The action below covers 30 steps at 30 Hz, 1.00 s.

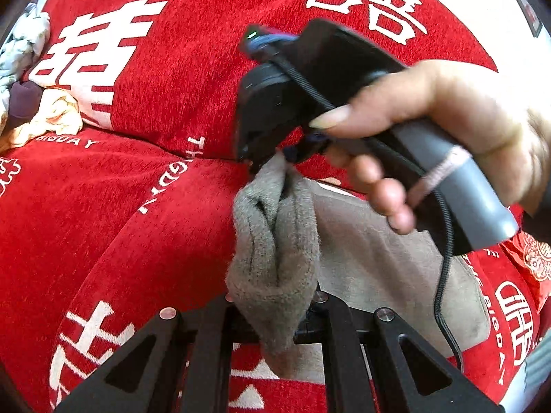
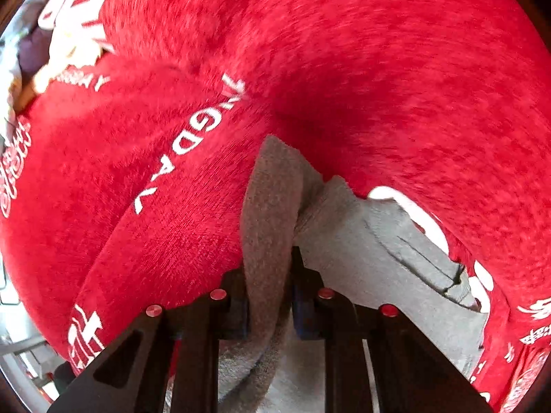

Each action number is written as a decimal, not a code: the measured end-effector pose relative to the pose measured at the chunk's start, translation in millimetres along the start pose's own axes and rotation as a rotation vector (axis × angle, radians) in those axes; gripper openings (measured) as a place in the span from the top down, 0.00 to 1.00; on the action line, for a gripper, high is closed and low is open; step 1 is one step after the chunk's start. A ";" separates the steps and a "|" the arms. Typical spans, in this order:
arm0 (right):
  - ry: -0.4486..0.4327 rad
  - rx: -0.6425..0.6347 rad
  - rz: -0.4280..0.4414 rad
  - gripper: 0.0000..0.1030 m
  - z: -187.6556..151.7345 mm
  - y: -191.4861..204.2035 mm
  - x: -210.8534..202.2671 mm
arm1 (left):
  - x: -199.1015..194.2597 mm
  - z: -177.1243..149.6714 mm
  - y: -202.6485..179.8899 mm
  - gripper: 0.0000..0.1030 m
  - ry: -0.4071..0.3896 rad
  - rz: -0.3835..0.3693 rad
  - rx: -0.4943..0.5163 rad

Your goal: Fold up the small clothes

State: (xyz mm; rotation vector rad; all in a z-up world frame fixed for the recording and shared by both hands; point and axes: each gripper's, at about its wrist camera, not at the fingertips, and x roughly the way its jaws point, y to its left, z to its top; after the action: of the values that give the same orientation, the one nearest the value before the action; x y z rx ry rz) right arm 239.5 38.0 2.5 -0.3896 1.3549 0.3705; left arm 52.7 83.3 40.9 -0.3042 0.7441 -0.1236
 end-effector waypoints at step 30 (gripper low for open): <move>-0.124 -0.085 0.061 0.81 -42.0 -80.4 -95.0 | -12.5 1.8 -162.6 0.90 0.117 0.229 0.290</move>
State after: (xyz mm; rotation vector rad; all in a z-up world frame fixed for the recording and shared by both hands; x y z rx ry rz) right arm 224.5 -55.7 93.3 -0.3894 1.2344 0.4961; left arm 44.2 -67.8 101.4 0.0655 0.8596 -0.0315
